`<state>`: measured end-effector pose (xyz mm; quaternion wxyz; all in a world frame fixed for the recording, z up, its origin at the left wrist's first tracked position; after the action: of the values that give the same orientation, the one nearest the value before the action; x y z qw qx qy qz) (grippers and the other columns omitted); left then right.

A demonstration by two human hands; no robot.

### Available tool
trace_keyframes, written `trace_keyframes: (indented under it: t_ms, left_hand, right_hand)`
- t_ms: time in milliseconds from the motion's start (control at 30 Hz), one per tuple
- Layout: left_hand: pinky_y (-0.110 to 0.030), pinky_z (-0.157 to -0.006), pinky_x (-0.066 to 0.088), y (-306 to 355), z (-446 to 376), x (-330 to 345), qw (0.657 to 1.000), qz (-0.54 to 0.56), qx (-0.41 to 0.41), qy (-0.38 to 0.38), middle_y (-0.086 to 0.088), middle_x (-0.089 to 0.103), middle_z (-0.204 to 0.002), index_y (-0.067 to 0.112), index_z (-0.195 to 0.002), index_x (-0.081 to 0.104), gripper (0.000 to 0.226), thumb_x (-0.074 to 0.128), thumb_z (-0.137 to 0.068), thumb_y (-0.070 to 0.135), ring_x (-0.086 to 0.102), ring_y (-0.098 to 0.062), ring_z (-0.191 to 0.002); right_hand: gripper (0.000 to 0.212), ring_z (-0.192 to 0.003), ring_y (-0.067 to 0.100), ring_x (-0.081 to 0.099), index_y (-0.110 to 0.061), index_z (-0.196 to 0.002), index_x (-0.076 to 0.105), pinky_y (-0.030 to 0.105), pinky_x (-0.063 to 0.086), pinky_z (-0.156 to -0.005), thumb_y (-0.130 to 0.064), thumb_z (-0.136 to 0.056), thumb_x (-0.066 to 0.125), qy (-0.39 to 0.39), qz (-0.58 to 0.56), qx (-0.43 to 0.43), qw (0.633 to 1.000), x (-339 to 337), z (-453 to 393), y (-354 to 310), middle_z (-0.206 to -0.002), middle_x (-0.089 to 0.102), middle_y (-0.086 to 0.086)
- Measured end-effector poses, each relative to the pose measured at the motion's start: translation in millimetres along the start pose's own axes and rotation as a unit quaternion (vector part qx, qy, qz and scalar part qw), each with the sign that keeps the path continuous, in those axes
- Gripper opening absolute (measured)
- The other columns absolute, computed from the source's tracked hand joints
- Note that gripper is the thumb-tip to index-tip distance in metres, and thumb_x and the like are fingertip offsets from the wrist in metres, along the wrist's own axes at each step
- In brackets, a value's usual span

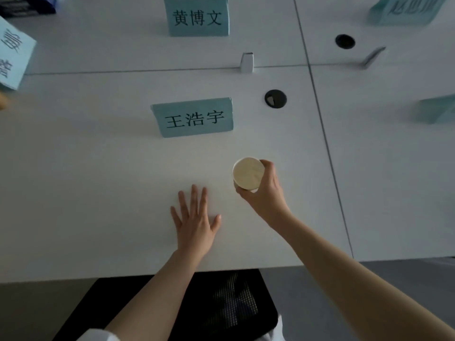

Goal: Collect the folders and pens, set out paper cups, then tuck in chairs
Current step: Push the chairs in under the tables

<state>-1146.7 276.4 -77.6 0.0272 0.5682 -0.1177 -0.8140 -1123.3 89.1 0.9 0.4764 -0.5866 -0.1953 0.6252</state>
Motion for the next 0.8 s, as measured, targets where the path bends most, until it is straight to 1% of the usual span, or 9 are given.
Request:
trace_keyframes:
  t_ms: [33,167,300,367,433,567,667,733,800]
  left_hand:
    - [-0.063,-0.113,0.01,3.4,-11.1,-4.8,1.0,-0.002,0.003,0.017,-0.007,0.011,-0.163,0.02,-0.155,0.018,0.079,0.046,-0.09,0.055,0.006,-0.04,-0.148]
    - [-0.052,-0.119,0.015,13.3,-63.0,-21.3,0.998,0.011,0.018,0.059,-0.008,0.021,-0.161,0.016,-0.153,0.023,0.075,0.03,-0.089,0.054,0.016,-0.033,-0.148]
    - [-0.049,-0.119,0.014,9.3,-71.3,-13.9,0.994,-0.007,0.042,0.099,-0.008,0.025,-0.16,0.018,-0.152,0.029,0.071,0.036,-0.09,0.051,0.019,-0.032,-0.148]
    - [-0.048,-0.119,0.014,7.4,-71.7,-10.8,0.991,-0.014,0.045,0.124,-0.008,0.027,-0.159,0.017,-0.151,0.033,0.069,0.04,-0.09,0.049,0.021,-0.032,-0.147]
    - [-0.047,-0.119,0.014,7.2,-73.4,-10.3,0.989,-0.017,0.045,0.14,-0.008,0.028,-0.159,0.017,-0.15,0.034,0.069,0.042,-0.09,0.048,0.021,-0.031,-0.147]
    - [-0.047,-0.119,0.015,7.1,-74.3,-8.6,0.986,-0.02,0.051,0.156,-0.008,0.029,-0.159,0.016,-0.15,0.036,0.068,0.044,-0.089,0.046,0.022,-0.031,-0.147]
    - [-0.048,-0.119,0.016,7.5,-76.0,-8.2,0.985,-0.019,0.051,0.163,-0.008,0.029,-0.158,0.016,-0.149,0.037,0.068,0.045,-0.088,0.045,0.023,-0.031,-0.147]
    - [-0.048,-0.119,0.017,8.1,-76.0,-8.0,0.985,-0.015,0.052,0.162,-0.008,0.029,-0.159,0.016,-0.149,0.037,0.068,0.046,-0.087,0.045,0.022,-0.031,-0.147]
    - [-0.048,-0.119,0.016,7.4,-76.0,-8.5,0.985,-0.013,0.049,0.162,-0.007,0.028,-0.159,0.017,-0.149,0.037,0.069,0.046,-0.087,0.045,0.021,-0.03,-0.147]
  right_hand:
    - [0.076,-0.114,0.024,0.048,-0.011,-0.131,0.034,0.029,0.039,-0.088,-0.021,-0.072,0.081,0.005,-0.002,0.0,1.0,-4.6,-8.4,-3.2,-0.128,0.048,0.008]
    - [0.075,-0.111,0.025,0.049,-0.014,-0.13,0.035,0.039,0.046,-0.091,-0.025,-0.071,0.081,0.039,-0.001,0.01,0.999,-18.6,-53.1,-10.3,-0.126,0.049,0.008]
    - [0.073,-0.108,0.023,0.05,-0.018,-0.127,0.034,0.043,0.049,-0.09,-0.028,-0.071,0.08,0.067,-0.009,0.033,0.997,-19.5,-93.0,-8.7,-0.123,0.048,0.005]
    - [0.074,-0.108,0.022,0.049,-0.017,-0.129,0.032,0.042,0.049,-0.09,-0.025,-0.072,0.079,0.084,-0.011,0.027,0.996,-17.8,-114.2,-7.6,-0.124,0.047,0.005]
    - [0.075,-0.109,0.022,0.048,-0.017,-0.131,0.031,0.037,0.046,-0.088,-0.022,-0.073,0.078,0.095,-0.013,0.031,0.995,-14.0,-133.2,-7.1,-0.126,0.046,0.005]
    - [0.078,-0.114,0.025,0.048,-0.016,-0.137,0.027,0.035,0.044,-0.087,-0.02,-0.075,0.075,0.107,-0.027,0.032,0.993,-2.3,-162.2,-10.8,-0.133,0.044,0.007]
    - [0.083,-0.118,0.026,0.046,-0.017,-0.14,0.023,0.03,0.04,-0.086,-0.021,-0.076,0.075,0.098,-0.028,0.02,0.995,4.3,-173.9,-16.7,-0.14,0.04,0.006]
    - [0.086,-0.123,0.025,0.044,-0.015,-0.142,0.021,0.028,0.037,-0.089,-0.021,-0.076,0.076,0.098,-0.02,0.013,0.995,6.4,-178.0,-19.4,-0.146,0.036,0.005]
    - [0.089,-0.125,0.027,0.043,-0.014,-0.144,0.019,0.028,0.038,-0.092,-0.023,-0.076,0.076,0.1,-0.012,0.014,0.995,8.0,-181.0,-21.5,-0.147,0.036,0.007]
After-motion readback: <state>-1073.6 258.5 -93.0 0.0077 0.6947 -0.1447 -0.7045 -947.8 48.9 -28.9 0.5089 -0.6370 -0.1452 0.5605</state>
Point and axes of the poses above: each hand's wrist, its own z-axis away from the middle knuckle, its own x-axis out of the palm, y = z × x, the point moved 3 cm from there along -z, towards the middle knuckle
